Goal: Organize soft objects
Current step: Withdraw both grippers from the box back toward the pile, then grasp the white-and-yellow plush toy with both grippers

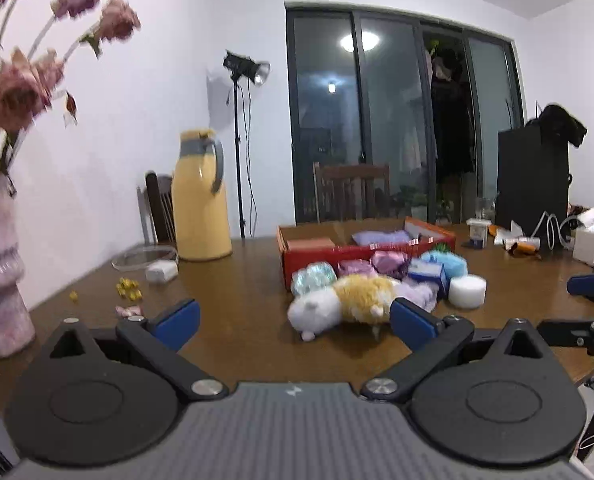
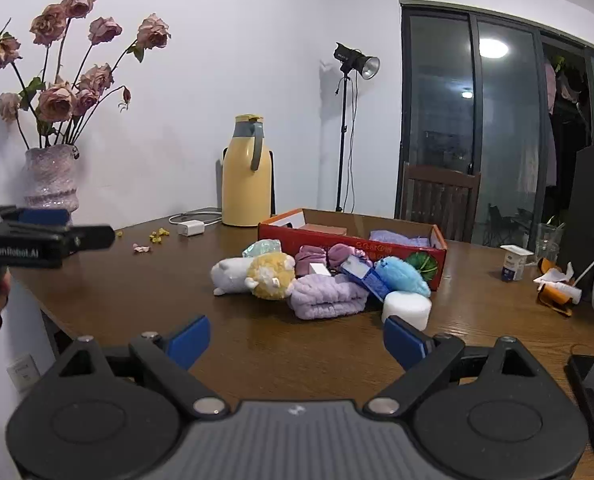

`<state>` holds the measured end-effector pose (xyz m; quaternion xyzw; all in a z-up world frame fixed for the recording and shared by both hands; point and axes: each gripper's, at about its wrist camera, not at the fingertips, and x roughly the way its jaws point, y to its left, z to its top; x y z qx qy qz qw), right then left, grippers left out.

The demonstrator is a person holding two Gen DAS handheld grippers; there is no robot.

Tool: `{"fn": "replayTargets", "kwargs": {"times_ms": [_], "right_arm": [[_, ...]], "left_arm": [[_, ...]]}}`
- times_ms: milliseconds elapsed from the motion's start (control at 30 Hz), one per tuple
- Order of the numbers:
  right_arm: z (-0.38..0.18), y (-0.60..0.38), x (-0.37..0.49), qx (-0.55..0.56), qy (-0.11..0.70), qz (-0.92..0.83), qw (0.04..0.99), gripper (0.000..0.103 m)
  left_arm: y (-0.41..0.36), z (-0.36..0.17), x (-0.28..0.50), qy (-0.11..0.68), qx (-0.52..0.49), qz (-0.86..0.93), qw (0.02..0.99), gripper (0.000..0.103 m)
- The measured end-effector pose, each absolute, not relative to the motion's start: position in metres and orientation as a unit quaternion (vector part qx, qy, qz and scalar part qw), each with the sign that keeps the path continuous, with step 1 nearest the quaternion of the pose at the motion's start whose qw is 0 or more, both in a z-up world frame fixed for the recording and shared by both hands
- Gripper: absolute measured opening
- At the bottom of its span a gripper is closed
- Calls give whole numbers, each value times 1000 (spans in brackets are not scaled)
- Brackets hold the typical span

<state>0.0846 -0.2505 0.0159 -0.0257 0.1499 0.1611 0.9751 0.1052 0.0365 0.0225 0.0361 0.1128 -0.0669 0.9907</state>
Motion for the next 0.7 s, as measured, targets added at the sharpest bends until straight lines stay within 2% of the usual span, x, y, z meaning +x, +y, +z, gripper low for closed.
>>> {"fn": "replayTargets", "kwargs": {"times_ms": [267, 467, 500, 567, 633, 700], "right_arm": [[5, -249, 137, 4, 187, 156, 970, 91], [10, -233, 206, 45, 199, 181, 962, 85], [11, -227, 221, 51, 197, 191, 960, 81], [8, -216, 243, 51, 191, 205, 959, 79], [4, -201, 265, 43, 194, 209, 958, 72], [-2, -190, 284, 43, 204, 216, 954, 66]], "left_arm": [[37, 1, 155, 165, 7, -77, 983, 103], [49, -3, 226, 205, -48, -89, 974, 103], [52, -4, 242, 212, -64, -93, 971, 103], [56, -7, 268, 226, -90, -98, 965, 100], [58, -11, 287, 237, -103, -95, 961, 86], [60, -16, 301, 246, -119, -101, 957, 79]]}}
